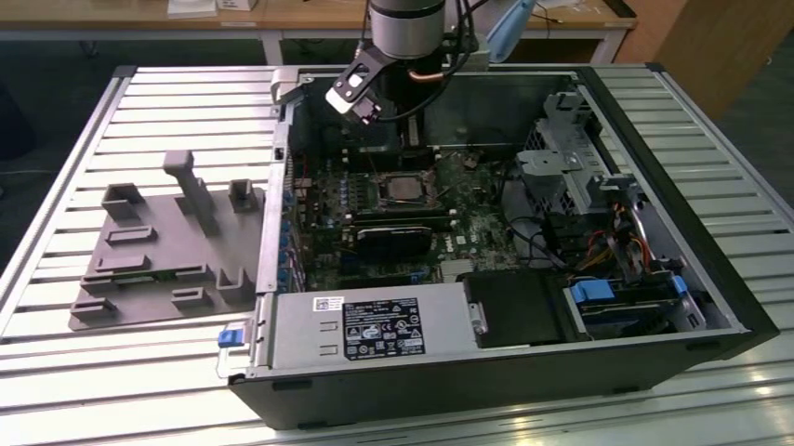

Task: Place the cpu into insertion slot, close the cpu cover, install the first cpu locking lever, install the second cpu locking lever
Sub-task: 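Place the cpu into insertion slot, then close the cpu cover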

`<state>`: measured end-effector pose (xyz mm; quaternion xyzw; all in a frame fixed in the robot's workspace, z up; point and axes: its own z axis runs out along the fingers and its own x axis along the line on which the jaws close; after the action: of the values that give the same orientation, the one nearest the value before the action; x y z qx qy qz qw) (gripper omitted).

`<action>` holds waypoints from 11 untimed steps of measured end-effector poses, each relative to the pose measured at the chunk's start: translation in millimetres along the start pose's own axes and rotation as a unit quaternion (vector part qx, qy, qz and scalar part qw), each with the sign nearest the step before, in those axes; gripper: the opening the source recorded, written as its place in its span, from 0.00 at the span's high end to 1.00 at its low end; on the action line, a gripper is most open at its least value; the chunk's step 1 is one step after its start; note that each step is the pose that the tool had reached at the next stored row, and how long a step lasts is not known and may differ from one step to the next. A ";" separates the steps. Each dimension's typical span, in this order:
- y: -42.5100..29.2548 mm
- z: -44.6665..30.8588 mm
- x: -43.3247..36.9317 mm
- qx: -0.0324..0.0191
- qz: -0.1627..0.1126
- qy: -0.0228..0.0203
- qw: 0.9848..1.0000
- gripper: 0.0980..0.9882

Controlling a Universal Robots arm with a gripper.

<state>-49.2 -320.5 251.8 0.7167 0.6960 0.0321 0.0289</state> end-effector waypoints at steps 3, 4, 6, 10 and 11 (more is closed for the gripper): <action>0.1 -1.4 0.0 0.000 0.000 0.000 1.000 1.00; 0.1 -1.5 0.0 0.000 0.000 0.000 1.000 1.00; 0.1 -1.6 0.0 0.000 0.000 0.000 1.000 1.00; 0.1 -1.8 0.0 0.000 0.000 0.000 1.000 1.00; 0.1 -1.8 0.0 0.000 0.000 0.000 1.000 1.00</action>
<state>-49.2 -320.5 253.6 0.7167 0.6960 0.0321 0.0289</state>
